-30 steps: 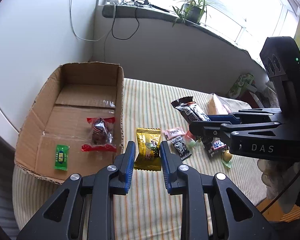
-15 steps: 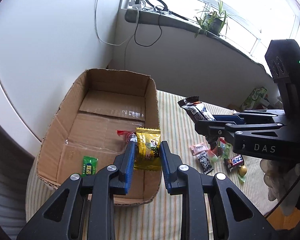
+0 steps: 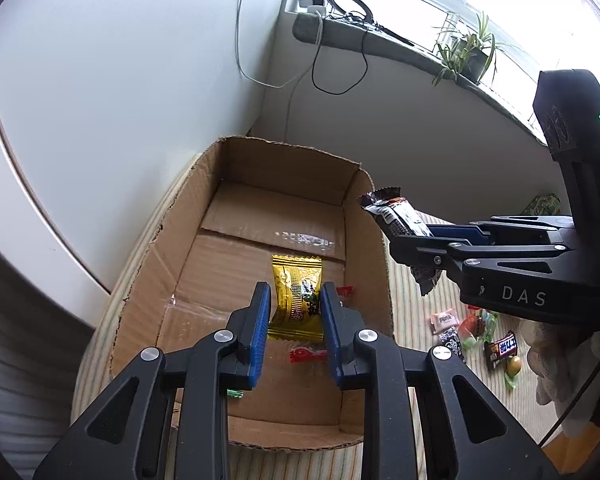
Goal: Organize snacks
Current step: 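Carry the yellow candy and chocolate bar into the box and release both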
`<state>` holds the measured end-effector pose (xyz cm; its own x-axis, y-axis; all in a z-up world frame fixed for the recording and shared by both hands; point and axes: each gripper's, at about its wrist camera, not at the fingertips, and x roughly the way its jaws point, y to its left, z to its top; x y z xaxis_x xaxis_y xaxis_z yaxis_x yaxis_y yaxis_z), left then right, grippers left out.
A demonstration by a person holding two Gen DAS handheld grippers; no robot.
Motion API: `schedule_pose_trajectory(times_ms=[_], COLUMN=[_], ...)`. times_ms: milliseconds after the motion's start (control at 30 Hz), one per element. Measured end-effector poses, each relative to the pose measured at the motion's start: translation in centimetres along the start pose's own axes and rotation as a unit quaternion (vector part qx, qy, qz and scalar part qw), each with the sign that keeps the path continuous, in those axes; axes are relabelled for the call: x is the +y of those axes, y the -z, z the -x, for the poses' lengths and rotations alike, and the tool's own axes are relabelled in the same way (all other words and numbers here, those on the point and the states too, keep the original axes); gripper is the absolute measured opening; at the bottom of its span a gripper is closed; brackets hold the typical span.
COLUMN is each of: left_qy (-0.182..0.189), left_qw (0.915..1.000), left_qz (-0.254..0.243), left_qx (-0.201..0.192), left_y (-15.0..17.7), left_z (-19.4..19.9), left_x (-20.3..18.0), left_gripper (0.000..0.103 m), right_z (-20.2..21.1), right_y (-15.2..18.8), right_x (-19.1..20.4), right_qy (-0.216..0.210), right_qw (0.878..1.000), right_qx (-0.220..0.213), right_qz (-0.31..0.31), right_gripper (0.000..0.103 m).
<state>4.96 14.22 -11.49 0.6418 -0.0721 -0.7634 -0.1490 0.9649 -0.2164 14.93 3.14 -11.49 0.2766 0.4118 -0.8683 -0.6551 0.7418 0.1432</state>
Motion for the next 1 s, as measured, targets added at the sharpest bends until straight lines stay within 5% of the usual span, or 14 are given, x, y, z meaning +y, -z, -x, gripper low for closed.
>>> schedule_pose_trajectory(times_ms=[633, 767, 1000], left_qy=[-0.019, -0.024, -0.026], left_qw=[0.9997, 0.9995, 0.9995], left_qz=[0.008, 0.011, 0.012], left_qx=[0.015, 0.017, 0.012], left_y=[-0.9, -0.8, -0.9], left_z=[-1.5, -1.5, -1.2], left_x=[1.3, 1.4, 1.5], left_gripper=[0.024, 0.034, 0.035], right_z=[-2.3, -1.8, -0.7], right_y=[-1.6, -1.6, -1.3], right_x=[1.0, 0.9, 0.3], right_qy=[-0.003, 0.0, 0.002], right_qw=[1.0, 1.0, 1.0], right_qx=[0.012, 0.003, -0.004], right_qz=[0.01, 0.009, 0.001], right_gripper=[0.03, 0.048, 0.048])
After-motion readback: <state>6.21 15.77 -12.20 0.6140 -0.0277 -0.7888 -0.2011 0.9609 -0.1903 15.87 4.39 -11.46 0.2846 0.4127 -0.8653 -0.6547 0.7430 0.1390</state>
